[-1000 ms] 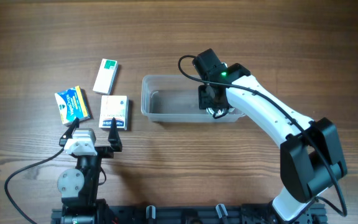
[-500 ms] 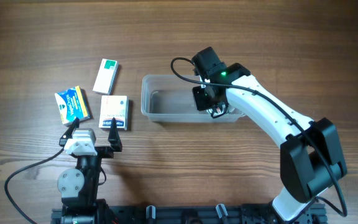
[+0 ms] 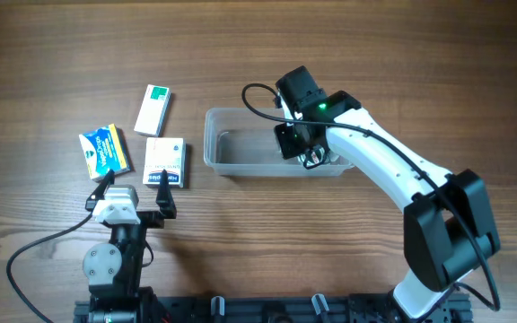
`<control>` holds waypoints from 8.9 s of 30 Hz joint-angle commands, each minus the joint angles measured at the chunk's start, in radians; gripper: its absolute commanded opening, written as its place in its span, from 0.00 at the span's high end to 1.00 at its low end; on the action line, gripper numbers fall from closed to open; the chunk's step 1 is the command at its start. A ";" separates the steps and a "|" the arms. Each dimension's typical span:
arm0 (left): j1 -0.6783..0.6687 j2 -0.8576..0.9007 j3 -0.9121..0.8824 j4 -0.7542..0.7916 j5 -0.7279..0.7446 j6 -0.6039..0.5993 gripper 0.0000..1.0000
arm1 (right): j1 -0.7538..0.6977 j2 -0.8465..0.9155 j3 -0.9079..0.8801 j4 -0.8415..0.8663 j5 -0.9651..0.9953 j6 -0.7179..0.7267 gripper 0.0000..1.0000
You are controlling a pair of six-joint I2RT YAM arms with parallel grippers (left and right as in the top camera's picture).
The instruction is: Pack container
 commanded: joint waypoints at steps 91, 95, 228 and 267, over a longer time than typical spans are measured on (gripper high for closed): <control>0.000 -0.006 -0.005 -0.004 0.012 0.015 0.00 | -0.540 -0.314 0.357 -0.469 0.034 -0.032 0.00; 0.000 -0.006 -0.005 -0.004 0.012 0.015 0.00 | -0.540 -0.314 0.357 -0.468 0.034 -0.032 0.00; -0.102 1.701 0.956 -0.503 -0.085 -0.015 0.00 | -0.540 -0.314 0.357 -0.453 0.034 -0.033 0.00; -0.102 1.691 0.976 -0.522 -0.086 -0.023 0.27 | -0.540 -0.314 0.357 -0.453 0.034 -0.032 0.00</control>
